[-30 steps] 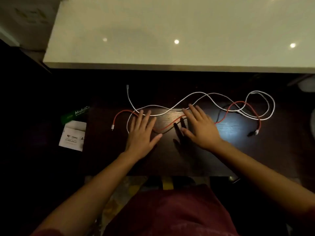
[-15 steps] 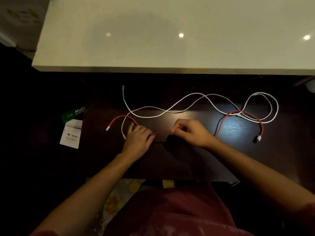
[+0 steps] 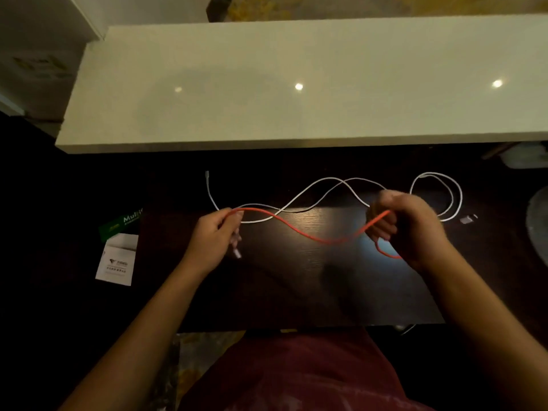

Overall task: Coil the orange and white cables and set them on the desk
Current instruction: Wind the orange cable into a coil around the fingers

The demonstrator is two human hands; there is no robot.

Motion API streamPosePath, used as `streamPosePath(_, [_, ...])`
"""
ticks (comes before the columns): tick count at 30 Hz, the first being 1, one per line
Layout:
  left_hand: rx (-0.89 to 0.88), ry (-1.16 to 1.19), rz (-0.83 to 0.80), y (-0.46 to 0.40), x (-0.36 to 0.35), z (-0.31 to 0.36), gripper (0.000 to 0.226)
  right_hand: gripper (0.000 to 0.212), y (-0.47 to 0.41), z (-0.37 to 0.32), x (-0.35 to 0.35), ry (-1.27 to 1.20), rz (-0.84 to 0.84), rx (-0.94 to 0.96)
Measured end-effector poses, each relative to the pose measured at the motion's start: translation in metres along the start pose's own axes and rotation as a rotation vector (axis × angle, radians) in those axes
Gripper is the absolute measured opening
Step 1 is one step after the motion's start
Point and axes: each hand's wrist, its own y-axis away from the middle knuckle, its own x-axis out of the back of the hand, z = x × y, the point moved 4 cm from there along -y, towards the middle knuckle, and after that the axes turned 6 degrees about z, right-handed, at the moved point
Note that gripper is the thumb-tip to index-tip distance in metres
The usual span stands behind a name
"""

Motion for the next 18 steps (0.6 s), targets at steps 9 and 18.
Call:
streamPosePath(9, [-0.062, 0.186, -0.185, 0.023, -0.029, 0.073, 0.033, 0.010, 0.016, 0.050, -0.012, 0.735, -0.053, -0.096])
streamPosePath(18, [-0.025, 0.668, -0.244, 0.032, -0.011, 0.099, 0.033, 0.011, 0.022, 0.026, -0.085, 0.490, -0.173, 0.132])
